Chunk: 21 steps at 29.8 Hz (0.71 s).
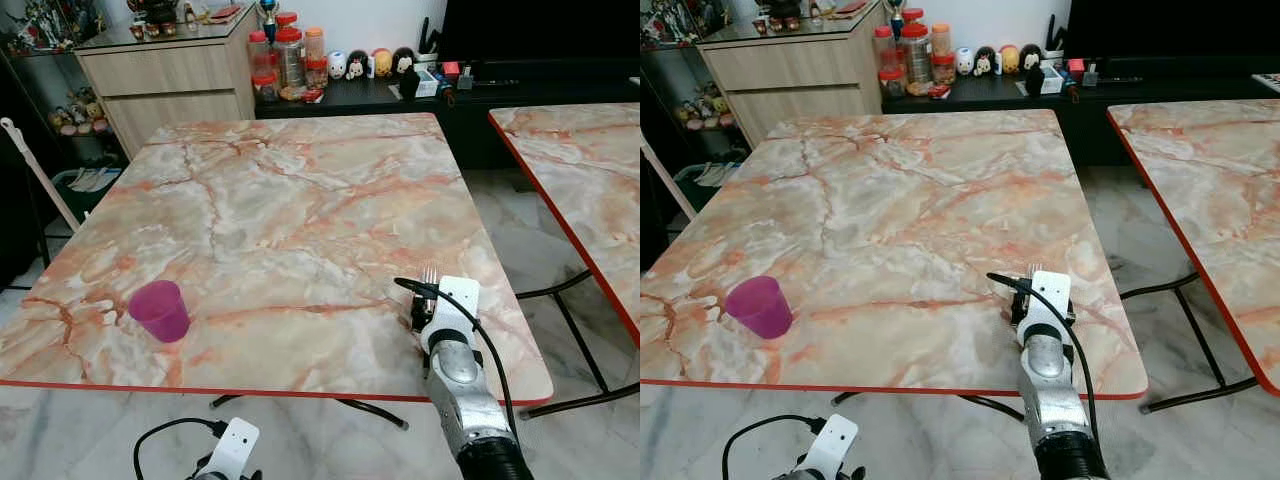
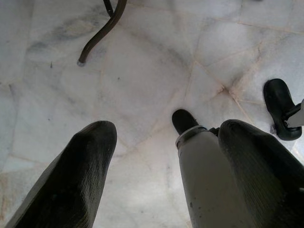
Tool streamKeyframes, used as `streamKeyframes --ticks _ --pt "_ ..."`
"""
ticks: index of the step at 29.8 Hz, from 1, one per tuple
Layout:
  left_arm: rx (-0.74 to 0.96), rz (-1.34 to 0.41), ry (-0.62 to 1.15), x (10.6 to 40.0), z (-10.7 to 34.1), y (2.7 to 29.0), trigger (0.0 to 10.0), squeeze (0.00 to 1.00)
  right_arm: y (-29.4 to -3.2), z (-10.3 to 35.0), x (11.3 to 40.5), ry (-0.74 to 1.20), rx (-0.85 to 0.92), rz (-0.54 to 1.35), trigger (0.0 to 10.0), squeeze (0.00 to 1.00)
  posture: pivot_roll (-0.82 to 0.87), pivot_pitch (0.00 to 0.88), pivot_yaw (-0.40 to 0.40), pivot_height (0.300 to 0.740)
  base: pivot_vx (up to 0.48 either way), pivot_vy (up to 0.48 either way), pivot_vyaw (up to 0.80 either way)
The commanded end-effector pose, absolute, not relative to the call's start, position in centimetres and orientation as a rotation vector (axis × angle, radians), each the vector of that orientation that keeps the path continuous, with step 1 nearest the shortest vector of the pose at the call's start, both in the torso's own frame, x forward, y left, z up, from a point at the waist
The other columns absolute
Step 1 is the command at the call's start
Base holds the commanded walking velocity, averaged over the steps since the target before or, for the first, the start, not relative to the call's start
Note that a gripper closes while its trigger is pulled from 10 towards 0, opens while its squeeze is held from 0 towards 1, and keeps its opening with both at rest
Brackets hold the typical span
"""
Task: Setting the table
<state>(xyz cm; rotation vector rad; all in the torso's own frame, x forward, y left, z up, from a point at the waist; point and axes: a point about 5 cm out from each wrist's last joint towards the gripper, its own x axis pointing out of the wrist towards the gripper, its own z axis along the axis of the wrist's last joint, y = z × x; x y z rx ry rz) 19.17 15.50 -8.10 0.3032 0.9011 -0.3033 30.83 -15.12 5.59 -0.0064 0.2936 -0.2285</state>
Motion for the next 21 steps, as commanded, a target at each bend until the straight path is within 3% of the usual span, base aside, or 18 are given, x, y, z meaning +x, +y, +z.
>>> streamKeyframes --ticks 1,9,21 --pt "0.301 -0.291 0.919 19.1 -8.1 15.9 10.0 0.00 -14.8 6.2 31.1 0.283 0.012 -0.234 10.0 0.00 -0.01 0.000 0.076 0.740 0.000 0.000 0.00" --pt "0.302 -0.290 0.919 19.1 -8.1 15.9 10.0 0.00 -13.7 5.0 30.6 0.329 0.028 -0.209 10.0 0.00 0.00 0.000 0.076 0.740 0.000 0.000 0.00" --pt "0.297 -0.294 0.925 19.0 -8.2 15.8 10.0 0.00 -14.8 4.1 30.1 0.381 0.042 -0.298 10.0 0.00 0.00 0.000 0.073 0.740 0.000 0.000 0.00"
